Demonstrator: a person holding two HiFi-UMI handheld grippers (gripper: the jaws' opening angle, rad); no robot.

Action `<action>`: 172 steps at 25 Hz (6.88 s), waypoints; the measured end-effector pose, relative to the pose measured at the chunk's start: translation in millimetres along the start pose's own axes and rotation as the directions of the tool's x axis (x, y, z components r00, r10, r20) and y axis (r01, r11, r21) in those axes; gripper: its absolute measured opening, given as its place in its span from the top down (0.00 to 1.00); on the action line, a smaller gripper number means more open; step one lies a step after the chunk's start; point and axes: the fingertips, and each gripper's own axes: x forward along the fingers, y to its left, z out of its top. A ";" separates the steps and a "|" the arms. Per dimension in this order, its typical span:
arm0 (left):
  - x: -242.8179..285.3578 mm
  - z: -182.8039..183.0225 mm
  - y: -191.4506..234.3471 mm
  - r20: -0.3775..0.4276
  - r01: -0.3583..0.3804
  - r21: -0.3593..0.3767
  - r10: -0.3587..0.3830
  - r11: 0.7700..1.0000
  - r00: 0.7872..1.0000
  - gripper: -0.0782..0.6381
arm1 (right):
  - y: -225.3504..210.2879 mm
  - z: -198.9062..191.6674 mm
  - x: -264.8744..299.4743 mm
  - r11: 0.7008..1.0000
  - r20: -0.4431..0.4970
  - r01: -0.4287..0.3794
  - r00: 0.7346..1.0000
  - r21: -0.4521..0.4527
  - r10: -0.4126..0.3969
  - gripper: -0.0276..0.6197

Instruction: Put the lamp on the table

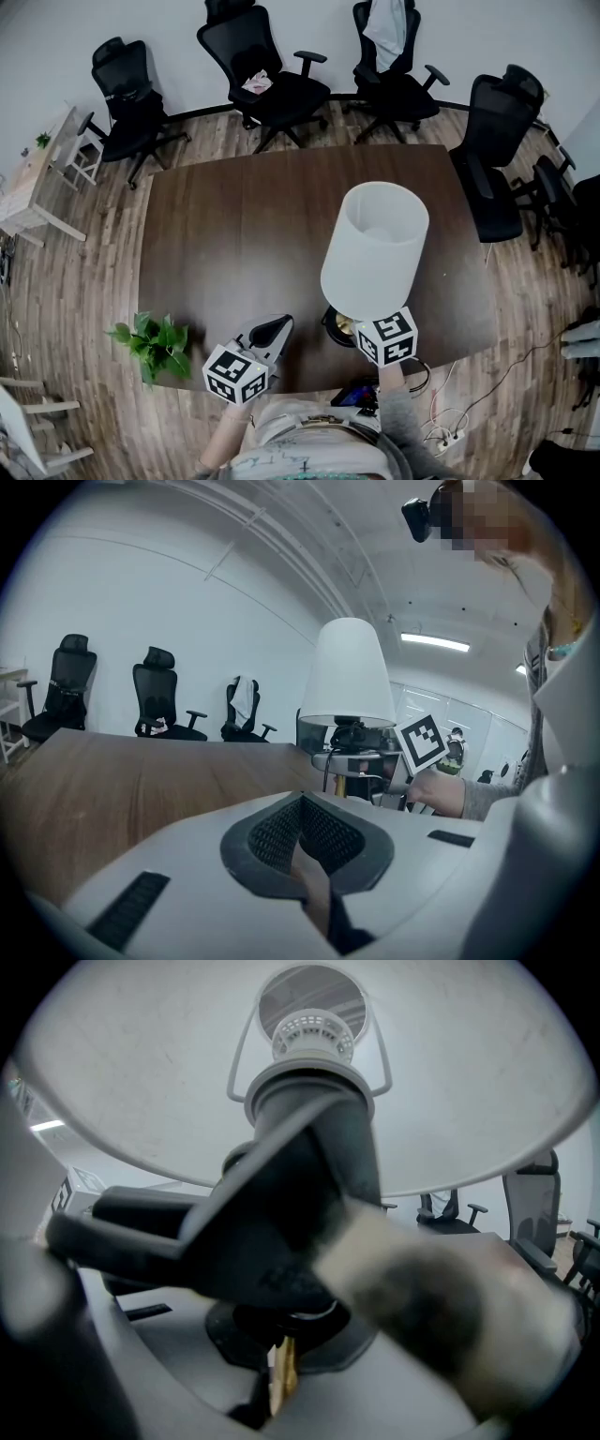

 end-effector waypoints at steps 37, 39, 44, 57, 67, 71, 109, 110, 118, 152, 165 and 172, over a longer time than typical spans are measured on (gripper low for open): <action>13.5 -18.4 30.3 -0.065 -0.011 -0.050 0.008 0.999 0.998 0.87 | -10.9 -38.7 63.9 0.999 -0.073 -0.027 0.997 0.017 0.028 0.93; 13.5 -19.2 32.1 -0.067 -0.016 -0.054 0.012 0.998 0.998 0.87 | -10.0 -41.1 66.8 0.999 -0.079 -0.032 0.996 0.011 0.033 0.93; 17.2 -18.9 34.4 -0.070 -0.020 -0.056 0.016 0.998 0.997 0.88 | -9.8 -46.9 73.4 0.999 -0.094 -0.044 0.995 -0.008 0.043 0.93; 26.2 -18.0 33.2 -0.077 -0.005 -0.058 0.000 0.998 0.997 0.87 | -7.5 -49.6 75.5 0.998 -0.093 -0.065 0.994 -0.027 0.062 0.93; 25.8 6.7 29.4 0.008 0.024 -0.016 -0.024 1.000 1.000 0.87 | -4.0 -51.3 75.0 0.997 -0.092 -0.075 0.993 -0.035 0.071 0.93; 28.1 21.9 27.6 0.038 0.034 0.049 -0.036 0.998 0.999 0.87 | -3.9 -49.8 74.0 0.997 -0.084 -0.078 0.994 -0.028 0.075 0.93; 25.7 99.0 -7.4 0.199 0.135 0.085 -0.150 0.987 0.968 0.87 | 6.7 -58.8 63.7 0.991 -0.043 -0.105 0.994 -0.077 0.102 0.93; 26.1 98.9 -7.9 0.197 0.136 0.089 -0.151 0.987 0.969 0.87 | 6.8 -59.9 63.3 0.991 -0.041 -0.106 0.994 -0.078 0.103 0.93; 30.5 100.9 -13.6 0.198 0.166 0.113 -0.186 0.980 0.962 0.87 | 7.5 -61.7 61.7 0.991 -0.033 -0.104 0.994 -0.087 0.102 0.93; 33.5 125.3 -16.9 0.285 0.208 0.095 -0.227 0.974 0.931 0.38 | 4.8 -62.6 58.2 0.992 -0.009 -0.096 0.995 -0.077 0.096 0.93; 55.2 117.9 -31.6 0.192 0.275 0.166 -0.304 0.947 0.933 0.31 | 5.4 -59.6 57.7 0.992 -0.008 -0.099 0.995 -0.082 0.099 0.93; 63.1 117.5 -36.8 0.162 0.276 0.186 -0.306 0.943 0.938 0.29 | 4.1 -62.0 56.7 0.993 -0.001 -0.095 0.995 -0.074 0.095 0.93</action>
